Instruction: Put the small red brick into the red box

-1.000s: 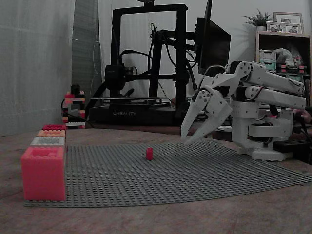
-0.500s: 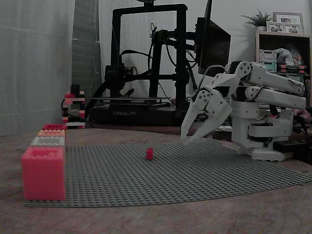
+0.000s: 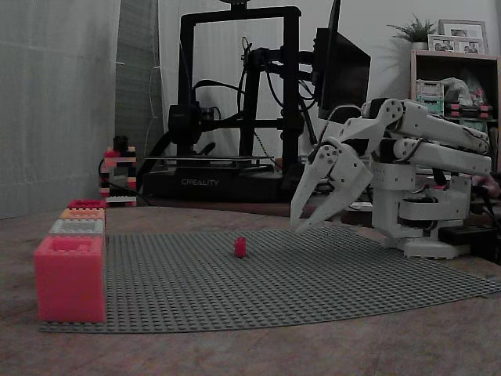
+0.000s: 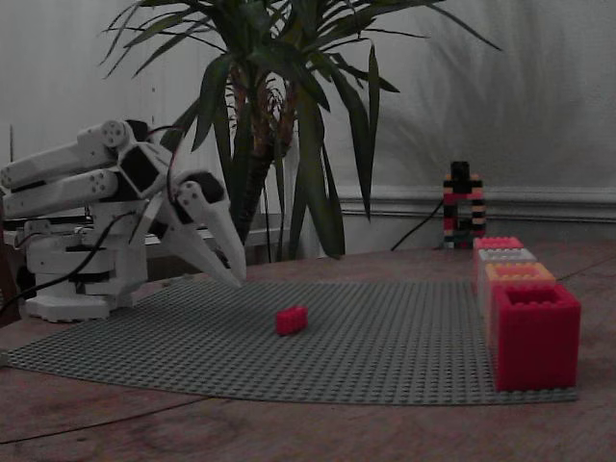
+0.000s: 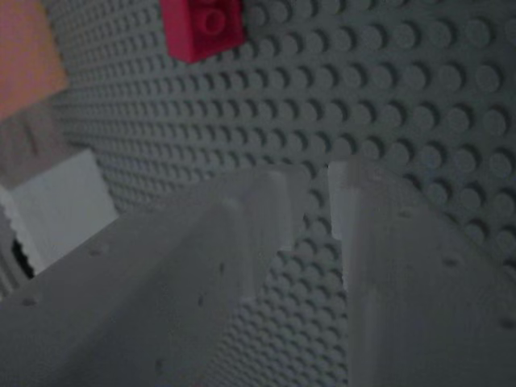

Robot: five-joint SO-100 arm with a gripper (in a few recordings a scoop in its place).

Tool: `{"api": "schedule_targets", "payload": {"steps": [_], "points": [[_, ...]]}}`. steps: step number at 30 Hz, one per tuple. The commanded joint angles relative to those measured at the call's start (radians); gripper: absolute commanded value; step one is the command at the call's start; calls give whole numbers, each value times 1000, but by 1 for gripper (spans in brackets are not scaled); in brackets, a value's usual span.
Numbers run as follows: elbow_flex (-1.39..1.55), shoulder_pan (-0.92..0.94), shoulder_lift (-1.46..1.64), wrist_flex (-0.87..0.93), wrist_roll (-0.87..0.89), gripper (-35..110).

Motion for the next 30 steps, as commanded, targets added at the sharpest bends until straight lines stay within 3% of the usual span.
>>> {"api": "schedule_targets", "payload": {"steps": [1, 30], "points": [[-67, -25, 11, 17, 18, 0], [-67, -37, 11, 17, 5, 0]]}}
